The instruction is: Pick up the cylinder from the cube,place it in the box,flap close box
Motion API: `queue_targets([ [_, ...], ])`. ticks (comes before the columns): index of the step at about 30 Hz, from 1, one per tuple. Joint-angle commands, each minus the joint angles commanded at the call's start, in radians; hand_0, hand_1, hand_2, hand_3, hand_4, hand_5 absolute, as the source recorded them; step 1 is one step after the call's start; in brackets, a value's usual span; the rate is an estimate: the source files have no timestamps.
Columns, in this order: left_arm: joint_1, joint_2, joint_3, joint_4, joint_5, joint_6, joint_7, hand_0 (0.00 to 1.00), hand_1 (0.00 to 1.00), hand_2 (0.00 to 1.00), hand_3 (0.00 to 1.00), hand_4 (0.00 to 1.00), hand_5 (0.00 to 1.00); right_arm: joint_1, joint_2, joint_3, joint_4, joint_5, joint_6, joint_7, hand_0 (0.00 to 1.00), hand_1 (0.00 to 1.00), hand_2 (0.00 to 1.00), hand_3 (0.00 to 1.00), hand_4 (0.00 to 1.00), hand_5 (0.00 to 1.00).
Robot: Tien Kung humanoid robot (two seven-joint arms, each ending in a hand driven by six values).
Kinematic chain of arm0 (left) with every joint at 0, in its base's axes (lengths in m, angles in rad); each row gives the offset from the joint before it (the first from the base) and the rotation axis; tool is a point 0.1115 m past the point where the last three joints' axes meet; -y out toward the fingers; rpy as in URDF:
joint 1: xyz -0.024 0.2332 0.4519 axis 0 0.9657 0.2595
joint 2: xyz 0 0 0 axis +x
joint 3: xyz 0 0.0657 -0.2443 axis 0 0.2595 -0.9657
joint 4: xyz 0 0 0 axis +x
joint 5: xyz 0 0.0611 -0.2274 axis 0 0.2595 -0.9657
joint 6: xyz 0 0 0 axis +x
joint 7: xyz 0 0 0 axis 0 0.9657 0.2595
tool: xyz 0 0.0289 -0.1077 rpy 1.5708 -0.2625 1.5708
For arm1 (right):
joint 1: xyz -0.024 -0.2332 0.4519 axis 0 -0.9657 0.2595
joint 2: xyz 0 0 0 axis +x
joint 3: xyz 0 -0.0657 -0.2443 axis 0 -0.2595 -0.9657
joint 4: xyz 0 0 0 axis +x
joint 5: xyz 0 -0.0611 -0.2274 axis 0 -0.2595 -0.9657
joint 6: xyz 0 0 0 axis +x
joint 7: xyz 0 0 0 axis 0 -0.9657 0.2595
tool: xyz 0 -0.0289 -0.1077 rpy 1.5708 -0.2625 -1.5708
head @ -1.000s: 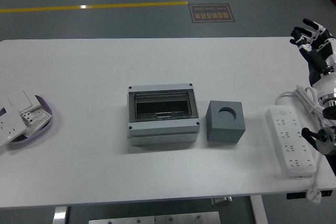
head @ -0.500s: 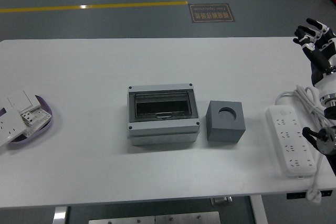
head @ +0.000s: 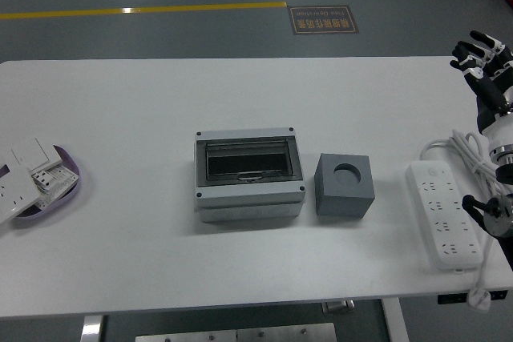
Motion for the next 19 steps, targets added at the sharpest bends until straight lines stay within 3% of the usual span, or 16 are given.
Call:
queue_targets([
  [19, -0.004, 0.001, 0.005, 0.001, -0.002, 0.0, -0.001, 0.592, 0.626, 0.619, 0.635, 0.689, 0.215, -0.001, 0.001, 0.013, -0.001, -0.002, -0.003, 0.001, 0.658, 0.63, 0.623, 0.631, 0.803, 0.222],
])
